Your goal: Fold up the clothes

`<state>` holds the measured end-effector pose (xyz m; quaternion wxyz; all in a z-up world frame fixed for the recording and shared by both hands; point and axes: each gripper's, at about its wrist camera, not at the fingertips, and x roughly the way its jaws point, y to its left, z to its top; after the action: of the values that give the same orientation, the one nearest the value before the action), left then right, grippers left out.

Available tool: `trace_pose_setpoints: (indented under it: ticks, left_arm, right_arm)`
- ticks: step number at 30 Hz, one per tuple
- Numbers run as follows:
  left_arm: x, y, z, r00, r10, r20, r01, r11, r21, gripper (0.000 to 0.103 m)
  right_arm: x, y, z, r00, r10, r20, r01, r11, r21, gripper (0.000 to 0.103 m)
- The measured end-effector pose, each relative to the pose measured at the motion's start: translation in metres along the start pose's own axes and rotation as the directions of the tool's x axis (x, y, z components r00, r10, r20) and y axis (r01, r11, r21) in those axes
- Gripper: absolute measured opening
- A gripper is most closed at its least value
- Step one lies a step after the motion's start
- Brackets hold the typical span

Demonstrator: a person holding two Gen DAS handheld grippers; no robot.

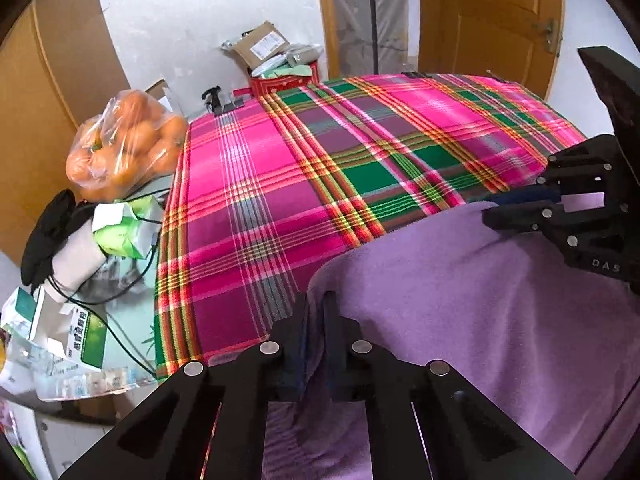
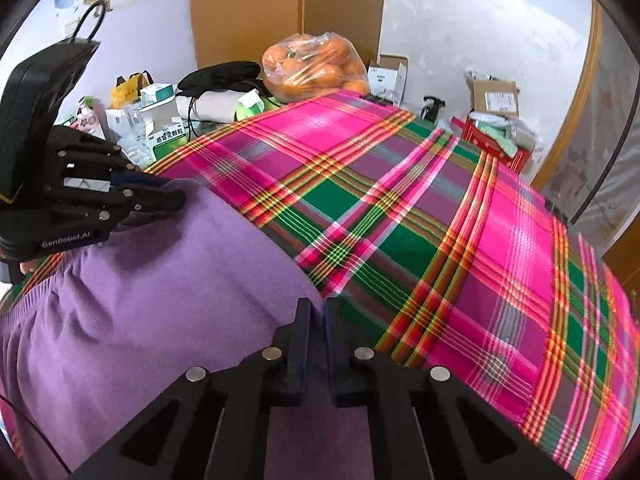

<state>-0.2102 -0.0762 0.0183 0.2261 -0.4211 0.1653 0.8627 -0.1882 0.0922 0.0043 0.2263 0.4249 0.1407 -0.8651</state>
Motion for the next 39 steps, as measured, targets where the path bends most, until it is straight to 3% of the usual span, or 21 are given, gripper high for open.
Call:
trace_pose_setpoints:
  ticks: [13,39]
  left_arm:
    - [-0.055,-0.012,-0.012,0.996,0.034,0.087,-0.033,0.999,-0.008,0.006]
    - [-0.150,-0.041,-0.077,0.979,0.048,0.196,-0.037,0.998,-0.059,0.004]
  right_arm:
    - [-0.066,0.029,-0.004,0.995,-0.029,0.100,0.030,1.000,-0.001,0.006]
    - [-0.158,0.119,-0.067,0.969,-0.103,0.226,0.111,0.993,-0.026,0.006]
